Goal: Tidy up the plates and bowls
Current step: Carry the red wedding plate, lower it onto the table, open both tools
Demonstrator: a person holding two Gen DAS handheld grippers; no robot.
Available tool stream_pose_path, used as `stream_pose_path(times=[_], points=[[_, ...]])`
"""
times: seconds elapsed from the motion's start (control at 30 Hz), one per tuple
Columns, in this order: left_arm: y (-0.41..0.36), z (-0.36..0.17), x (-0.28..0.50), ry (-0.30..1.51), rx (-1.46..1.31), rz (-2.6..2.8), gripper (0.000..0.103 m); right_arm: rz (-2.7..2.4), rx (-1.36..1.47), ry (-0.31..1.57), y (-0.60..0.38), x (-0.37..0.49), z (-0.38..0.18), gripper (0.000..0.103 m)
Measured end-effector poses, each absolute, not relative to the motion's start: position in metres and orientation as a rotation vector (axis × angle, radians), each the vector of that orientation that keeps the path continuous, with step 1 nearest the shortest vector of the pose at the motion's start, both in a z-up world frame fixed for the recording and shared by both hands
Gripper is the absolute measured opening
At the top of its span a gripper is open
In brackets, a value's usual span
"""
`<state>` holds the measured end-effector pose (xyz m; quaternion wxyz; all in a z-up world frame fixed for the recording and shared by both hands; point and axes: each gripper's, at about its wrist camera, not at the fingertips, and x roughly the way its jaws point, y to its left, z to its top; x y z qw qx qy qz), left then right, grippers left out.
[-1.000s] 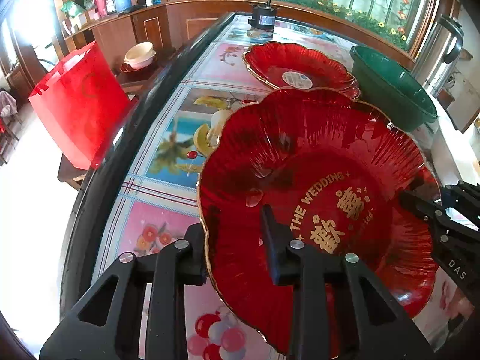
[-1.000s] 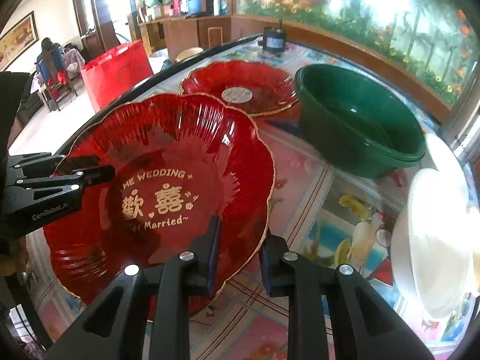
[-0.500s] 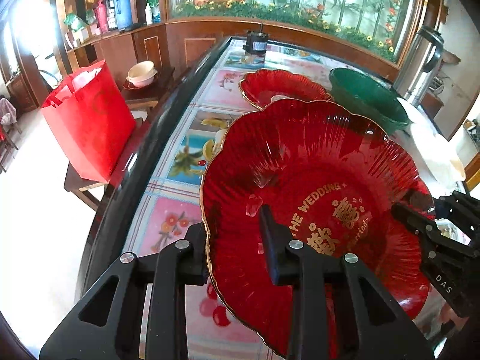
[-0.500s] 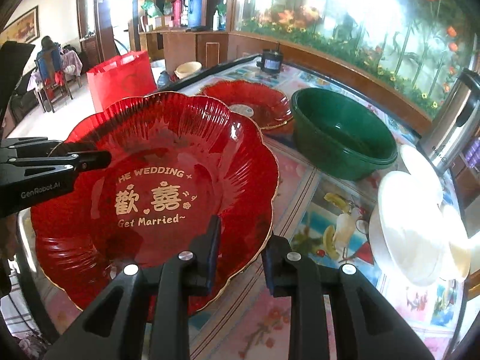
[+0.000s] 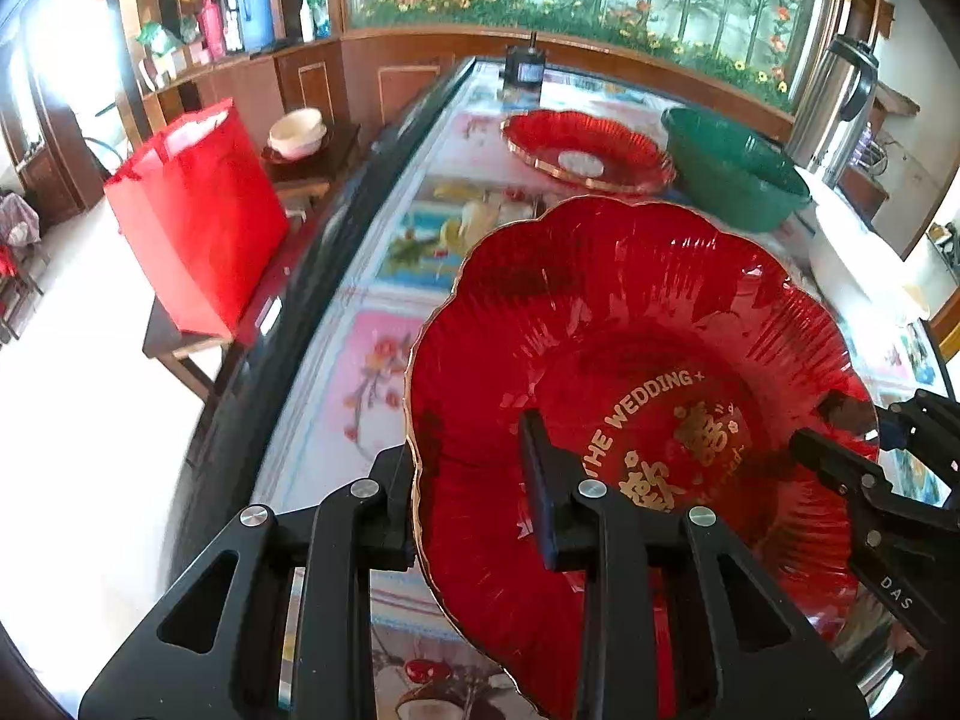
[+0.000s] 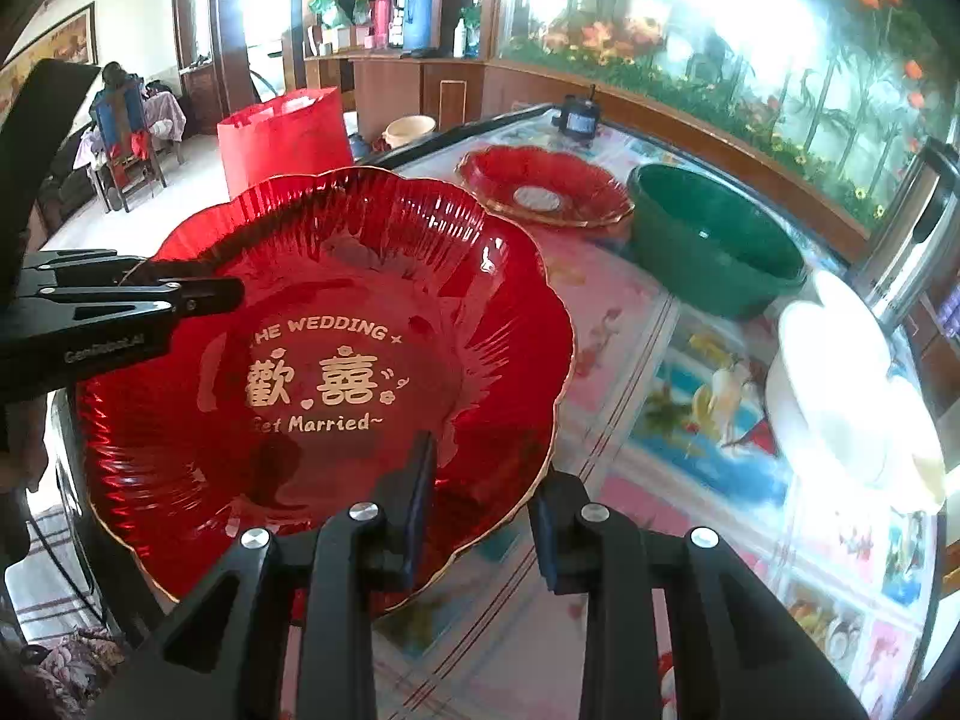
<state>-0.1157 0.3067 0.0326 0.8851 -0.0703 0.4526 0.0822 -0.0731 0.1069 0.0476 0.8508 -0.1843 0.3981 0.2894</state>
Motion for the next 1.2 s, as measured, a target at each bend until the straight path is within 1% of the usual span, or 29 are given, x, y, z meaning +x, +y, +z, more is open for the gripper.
stream_pose_path(times=[0.33,0.43,0.7,0.87,0.9,0.93,0.97,1.0,1.07,1.2], points=[[0.311,0.011,-0.118,0.975,-0.157,0.177,0.027,0.609,-0.414,0.894,0.115,-0.074,0.024,0.031],[0.311,0.009,-0.118,0.968,-0.152,0.180,0.027,0.614,-0.413,0.895,0.115,-0.074,0.023,0.033],[0.312,0.010,-0.120,0.962,-0.158,0.181,0.028,0.624,-0.405,0.905,0.113,-0.076,0.020,0.034],[0.314,0.012,-0.121,0.958,-0.159,0.189,0.030,0.641,-0.390,0.914,0.112,-0.076,0.019,0.038],[0.314,0.013,-0.121,0.953,-0.152,0.198,0.032,0.642,-0.390,0.914,0.112,-0.076,0.019,0.041],[0.314,0.015,-0.122,0.946,-0.143,0.213,0.041,0.641,-0.386,0.913,0.112,-0.076,0.019,0.046],[0.315,0.017,-0.123,0.934,-0.136,0.221,0.047,0.642,-0.382,0.912,0.111,-0.077,0.020,0.050],[0.316,0.020,-0.124,0.915,-0.133,0.227,0.057,0.643,-0.374,0.911,0.110,-0.077,0.021,0.051],[0.318,0.026,-0.128,0.880,-0.125,0.241,0.062,0.642,-0.362,0.908,0.106,-0.076,0.023,0.054],[0.317,0.039,-0.129,0.843,-0.093,0.251,0.062,0.647,-0.339,0.909,0.100,-0.075,0.028,0.055]])
